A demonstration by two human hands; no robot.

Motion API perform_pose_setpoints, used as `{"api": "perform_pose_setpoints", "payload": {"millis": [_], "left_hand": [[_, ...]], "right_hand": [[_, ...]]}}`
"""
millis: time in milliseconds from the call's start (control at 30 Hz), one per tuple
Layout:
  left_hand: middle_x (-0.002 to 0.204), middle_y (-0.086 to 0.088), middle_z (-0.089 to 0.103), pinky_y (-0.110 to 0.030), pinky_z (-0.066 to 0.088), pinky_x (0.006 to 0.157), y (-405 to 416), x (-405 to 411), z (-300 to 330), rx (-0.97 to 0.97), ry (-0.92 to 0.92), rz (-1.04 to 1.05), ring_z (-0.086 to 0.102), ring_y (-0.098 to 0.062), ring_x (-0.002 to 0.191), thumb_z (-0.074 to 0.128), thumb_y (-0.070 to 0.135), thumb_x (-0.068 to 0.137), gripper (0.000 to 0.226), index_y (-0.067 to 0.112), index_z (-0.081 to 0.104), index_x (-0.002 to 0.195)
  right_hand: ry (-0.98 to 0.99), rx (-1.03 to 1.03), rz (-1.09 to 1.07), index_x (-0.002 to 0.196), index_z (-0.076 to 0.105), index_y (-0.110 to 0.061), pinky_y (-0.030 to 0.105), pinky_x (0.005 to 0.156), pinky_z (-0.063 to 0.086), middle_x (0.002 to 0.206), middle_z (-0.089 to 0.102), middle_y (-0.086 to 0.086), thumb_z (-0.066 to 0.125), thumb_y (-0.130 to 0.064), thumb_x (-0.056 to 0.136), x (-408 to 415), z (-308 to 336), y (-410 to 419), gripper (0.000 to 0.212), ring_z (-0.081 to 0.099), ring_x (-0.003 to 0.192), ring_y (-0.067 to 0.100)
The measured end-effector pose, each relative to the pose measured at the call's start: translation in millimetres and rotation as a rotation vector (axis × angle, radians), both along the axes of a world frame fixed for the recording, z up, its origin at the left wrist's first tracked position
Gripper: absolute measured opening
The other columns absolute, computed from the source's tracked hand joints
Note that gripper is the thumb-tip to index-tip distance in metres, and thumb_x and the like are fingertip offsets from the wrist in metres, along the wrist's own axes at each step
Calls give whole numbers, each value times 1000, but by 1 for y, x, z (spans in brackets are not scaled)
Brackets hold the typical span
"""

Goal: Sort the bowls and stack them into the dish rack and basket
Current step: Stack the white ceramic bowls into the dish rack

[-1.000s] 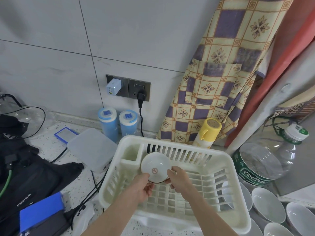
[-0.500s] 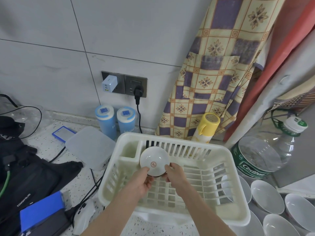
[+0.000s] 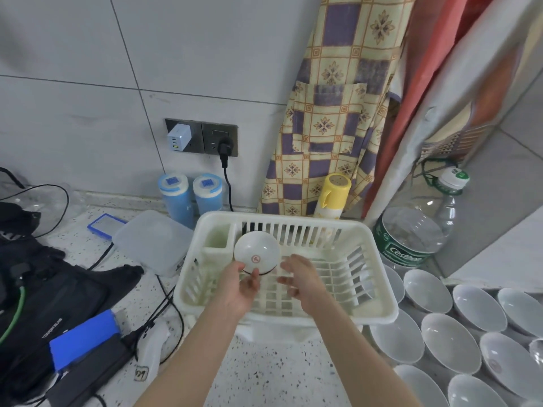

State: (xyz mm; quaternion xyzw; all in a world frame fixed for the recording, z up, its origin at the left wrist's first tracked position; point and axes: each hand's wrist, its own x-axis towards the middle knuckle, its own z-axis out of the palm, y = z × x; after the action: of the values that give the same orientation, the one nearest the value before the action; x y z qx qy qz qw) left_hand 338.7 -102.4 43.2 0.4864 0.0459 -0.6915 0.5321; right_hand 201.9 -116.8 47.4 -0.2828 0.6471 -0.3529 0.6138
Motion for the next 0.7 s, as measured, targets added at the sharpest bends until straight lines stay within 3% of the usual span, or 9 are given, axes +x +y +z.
{"api": "perform_pose_setpoints", "payload": {"millis": [100, 267, 400, 700], "left_hand": [[89, -15, 63, -21, 40, 37, 20, -9, 9, -101, 5, -46, 55, -12, 50, 46, 5, 93, 31, 7, 49, 124], [69, -7, 71, -22, 40, 37, 56, -43, 13, -166, 5, -209, 52, -11, 45, 53, 12, 94, 10, 9, 57, 104], [78, -9, 67, -22, 41, 40, 89, -74, -1, -106, -56, -294, 51, -11, 48, 52, 12, 96, 13, 8, 58, 107], [80, -9, 61, -25, 30, 48, 165, -160, -58, 90, -352, -548, 42, -14, 55, 51, 15, 97, 15, 6, 59, 107]], "right_hand": [[-56, -100, -75, 117, 51, -25, 18, 40, 34, 102, 71, -5, 52, -19, 94, -18, 16, 30, 24, 65, 65, 11], [-47, -160, -221, 110, 60, -30, 20, 46, 36, 89, 77, -9, 55, -18, 90, -58, 17, 80, 23, 61, 64, 10], [-37, -133, -328, 110, 62, -27, 24, 55, 36, 90, 77, -8, 51, -18, 93, -92, 8, 114, 23, 58, 68, 12], [-114, -36, -425, 106, 69, -21, 24, 57, 36, 96, 77, -2, 61, -25, 92, -204, -22, 197, 17, 55, 71, 15]]}}
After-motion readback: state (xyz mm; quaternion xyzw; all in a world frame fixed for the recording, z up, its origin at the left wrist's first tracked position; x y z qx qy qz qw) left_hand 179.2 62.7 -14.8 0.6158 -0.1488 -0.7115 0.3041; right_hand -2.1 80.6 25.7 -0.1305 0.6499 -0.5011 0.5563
